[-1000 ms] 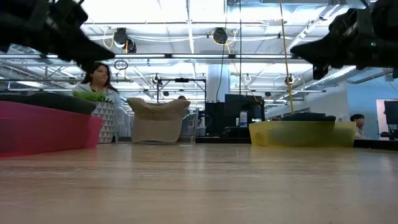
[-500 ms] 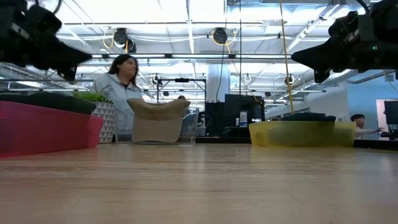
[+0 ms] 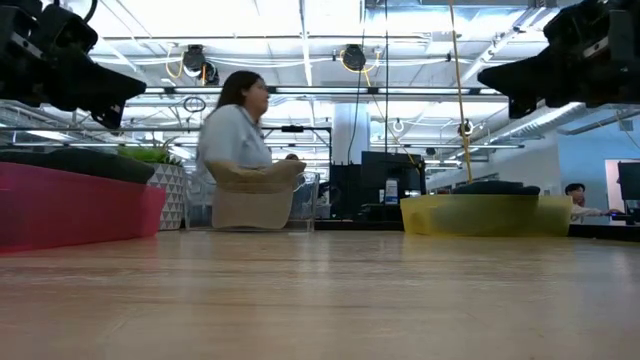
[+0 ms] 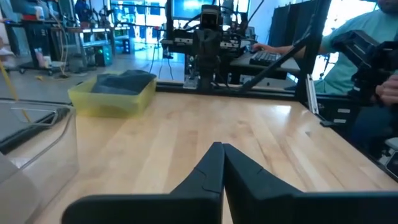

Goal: Pick & Place hat
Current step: Return to Home Position

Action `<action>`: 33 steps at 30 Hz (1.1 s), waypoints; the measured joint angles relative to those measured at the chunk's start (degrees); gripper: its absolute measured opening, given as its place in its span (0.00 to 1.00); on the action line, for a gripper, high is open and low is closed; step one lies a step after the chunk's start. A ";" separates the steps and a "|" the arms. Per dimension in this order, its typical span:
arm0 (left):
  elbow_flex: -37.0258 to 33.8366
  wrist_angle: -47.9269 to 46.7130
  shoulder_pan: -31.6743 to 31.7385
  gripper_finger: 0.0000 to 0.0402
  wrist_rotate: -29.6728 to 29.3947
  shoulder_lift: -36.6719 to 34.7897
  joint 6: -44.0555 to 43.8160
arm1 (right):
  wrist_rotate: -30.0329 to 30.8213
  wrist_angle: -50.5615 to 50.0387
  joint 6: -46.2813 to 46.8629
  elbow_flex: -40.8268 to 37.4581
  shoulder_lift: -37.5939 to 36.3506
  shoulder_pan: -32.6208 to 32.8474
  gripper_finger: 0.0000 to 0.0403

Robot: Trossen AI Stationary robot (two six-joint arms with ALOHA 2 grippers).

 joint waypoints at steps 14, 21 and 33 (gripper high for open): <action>0.00 -0.46 0.00 0.04 2.52 0.09 -0.61 | 7.37 -21.29 1.04 -0.03 -3.00 3.44 0.00; 0.00 -0.50 0.00 0.04 2.43 0.11 -0.07 | 5.52 -21.96 -0.45 -0.03 -2.97 3.44 0.00; 0.00 -0.58 0.00 0.04 2.45 2.52 2.75 | 1.47 -22.27 -2.48 -0.03 -4.70 3.44 0.00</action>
